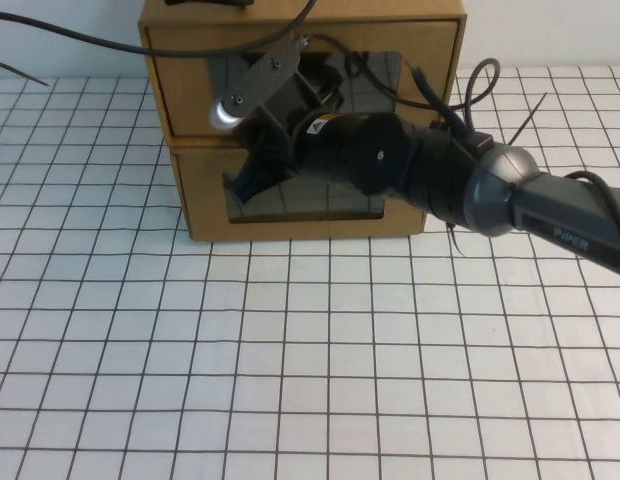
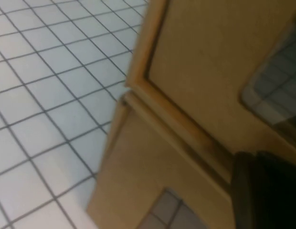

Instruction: Close the shoe box

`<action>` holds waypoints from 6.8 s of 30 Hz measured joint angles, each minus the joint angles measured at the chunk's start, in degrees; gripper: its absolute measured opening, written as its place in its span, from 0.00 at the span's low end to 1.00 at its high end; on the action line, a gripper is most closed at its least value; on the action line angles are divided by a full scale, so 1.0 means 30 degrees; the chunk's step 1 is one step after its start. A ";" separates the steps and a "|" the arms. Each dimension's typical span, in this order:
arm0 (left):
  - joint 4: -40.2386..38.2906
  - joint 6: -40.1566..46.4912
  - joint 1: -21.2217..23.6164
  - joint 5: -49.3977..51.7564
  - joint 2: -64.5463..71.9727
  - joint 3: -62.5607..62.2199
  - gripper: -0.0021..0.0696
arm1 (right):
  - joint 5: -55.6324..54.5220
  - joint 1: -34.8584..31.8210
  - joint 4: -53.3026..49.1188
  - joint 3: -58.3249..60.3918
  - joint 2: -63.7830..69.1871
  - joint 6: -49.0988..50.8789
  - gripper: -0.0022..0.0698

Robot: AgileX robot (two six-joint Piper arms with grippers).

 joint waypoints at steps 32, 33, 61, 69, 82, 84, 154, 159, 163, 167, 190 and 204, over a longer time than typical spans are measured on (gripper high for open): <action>0.6536 -0.0119 0.0000 0.0641 -1.3820 0.6723 0.02 | 1.3654 -0.6130 0.0085 0.1485 -1.4029 0.1024 0.01; 0.6579 -0.0075 0.0000 0.0519 -1.4535 0.7770 0.02 | 1.3596 -0.6604 0.0175 0.2009 -1.4630 0.1123 0.01; 0.6648 -0.1704 0.0000 -1.0777 -3.5130 3.4153 0.02 | 0.7685 -0.9801 0.2440 2.3636 -3.4224 0.1408 0.01; 0.6648 -0.1776 0.0000 -1.1258 -3.5845 3.4350 0.02 | 0.8277 -0.9837 0.3080 2.4671 -3.4591 0.1408 0.01; 0.6708 -0.1776 0.0000 -1.1187 -3.5845 3.4427 0.02 | 1.2152 -0.9833 0.3104 2.4706 -3.4591 0.1408 0.01; 0.6708 -0.1776 0.0000 -1.1187 -3.5845 3.4427 0.02 | 1.2648 -0.9833 0.3104 2.4706 -3.4591 0.1408 0.01; 1.2463 -0.4235 0.0000 -1.6217 -4.0285 4.6110 0.02 | 1.4975 -0.9674 0.2991 2.4706 -3.4591 0.1408 0.01; 1.2463 -0.4235 0.0000 -1.6217 -4.0327 4.6110 0.02 | 1.2896 -0.9674 0.1961 2.4706 -3.5960 0.1144 0.01; 1.2463 -0.4235 0.0000 -1.6217 -4.0327 4.6110 0.02 | 0.9421 -0.9674 0.0154 2.4706 -3.7523 0.2786 0.01; 1.2463 -0.4235 0.0000 -1.6217 -4.0327 4.6110 0.02 | 0.7977 -0.9743 -0.5050 2.4706 -3.8116 0.9529 0.01; 1.2530 -0.4235 0.0000 -1.6184 -4.0327 4.6110 0.02 | 0.6712 -1.1830 -1.1615 3.2573 -4.0659 1.7901 0.01; 1.2530 -0.4251 0.0000 -1.6184 -4.0327 4.6110 0.02 | 0.5252 -1.2033 -1.1615 3.3819 -4.0659 1.7970 0.01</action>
